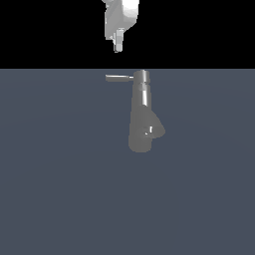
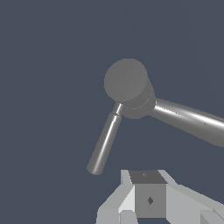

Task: Turn on the faucet by rotating a designated handle.

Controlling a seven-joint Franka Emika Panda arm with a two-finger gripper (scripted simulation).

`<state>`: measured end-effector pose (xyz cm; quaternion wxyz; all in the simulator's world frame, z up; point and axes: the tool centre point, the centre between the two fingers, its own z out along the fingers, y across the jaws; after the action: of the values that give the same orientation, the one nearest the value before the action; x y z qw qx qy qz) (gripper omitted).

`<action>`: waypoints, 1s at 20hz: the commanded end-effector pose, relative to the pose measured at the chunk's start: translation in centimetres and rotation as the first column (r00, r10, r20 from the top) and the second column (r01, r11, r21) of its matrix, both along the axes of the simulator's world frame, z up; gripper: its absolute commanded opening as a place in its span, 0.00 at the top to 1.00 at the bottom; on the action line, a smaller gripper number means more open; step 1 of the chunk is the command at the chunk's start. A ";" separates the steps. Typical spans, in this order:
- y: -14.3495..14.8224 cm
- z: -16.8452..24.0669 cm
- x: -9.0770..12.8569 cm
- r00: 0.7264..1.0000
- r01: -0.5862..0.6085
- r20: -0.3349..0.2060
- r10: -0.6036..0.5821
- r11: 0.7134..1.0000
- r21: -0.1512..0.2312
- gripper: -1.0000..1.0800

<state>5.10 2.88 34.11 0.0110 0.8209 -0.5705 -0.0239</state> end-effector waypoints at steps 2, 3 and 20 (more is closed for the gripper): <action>0.6 -2.2 1.7 0.997 0.083 -0.002 -0.083 0.997 -0.006 1.00; 0.8 -2.8 2.2 0.994 0.106 -0.003 -0.106 0.994 -0.008 1.00; 2.7 -10.3 6.6 0.937 0.348 -0.006 -0.348 0.937 -0.028 1.00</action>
<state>11.53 5.50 24.14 0.0206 0.7108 -0.7027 -0.0230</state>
